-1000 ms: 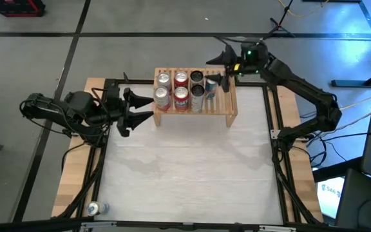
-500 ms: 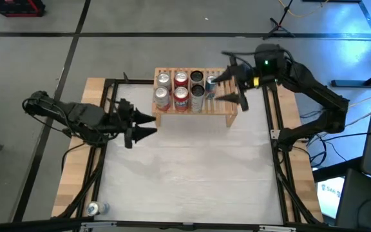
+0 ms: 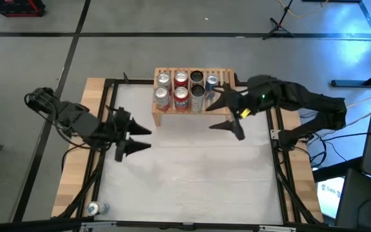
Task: Place canned beverage on shelf
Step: Put the blue soda can on the shelf aligned with the other blue soda can
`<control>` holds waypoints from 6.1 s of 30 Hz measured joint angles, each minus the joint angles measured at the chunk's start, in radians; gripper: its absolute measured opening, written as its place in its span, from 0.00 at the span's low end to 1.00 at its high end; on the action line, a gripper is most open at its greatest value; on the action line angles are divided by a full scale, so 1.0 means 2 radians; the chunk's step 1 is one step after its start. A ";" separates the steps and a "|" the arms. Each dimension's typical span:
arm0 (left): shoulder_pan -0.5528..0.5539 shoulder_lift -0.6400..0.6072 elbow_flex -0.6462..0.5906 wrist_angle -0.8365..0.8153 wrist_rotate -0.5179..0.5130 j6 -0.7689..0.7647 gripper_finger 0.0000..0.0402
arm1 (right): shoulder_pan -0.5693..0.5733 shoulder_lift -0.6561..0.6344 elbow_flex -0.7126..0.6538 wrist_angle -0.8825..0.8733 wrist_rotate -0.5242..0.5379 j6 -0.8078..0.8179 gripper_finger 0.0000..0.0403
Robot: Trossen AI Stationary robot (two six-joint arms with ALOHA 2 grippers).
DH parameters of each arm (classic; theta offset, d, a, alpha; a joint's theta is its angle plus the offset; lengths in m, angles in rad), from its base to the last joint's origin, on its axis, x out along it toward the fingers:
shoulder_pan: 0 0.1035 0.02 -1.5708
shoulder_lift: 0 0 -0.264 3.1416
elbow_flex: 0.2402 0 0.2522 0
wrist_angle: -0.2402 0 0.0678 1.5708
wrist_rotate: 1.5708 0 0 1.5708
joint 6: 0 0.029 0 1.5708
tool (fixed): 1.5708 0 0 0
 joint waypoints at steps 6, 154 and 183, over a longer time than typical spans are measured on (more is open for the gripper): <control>-0.063 0.061 0.115 -0.150 0.018 -0.001 0.76 | 0.056 0.015 0.000 0.004 0.074 0.083 0.72; -0.384 0.318 0.130 -0.350 0.254 -0.286 0.76 | 0.189 0.125 0.000 0.065 0.197 0.201 0.72; -0.396 0.317 0.085 -0.316 0.257 -0.294 0.76 | 0.189 0.125 0.000 0.065 0.197 0.201 0.72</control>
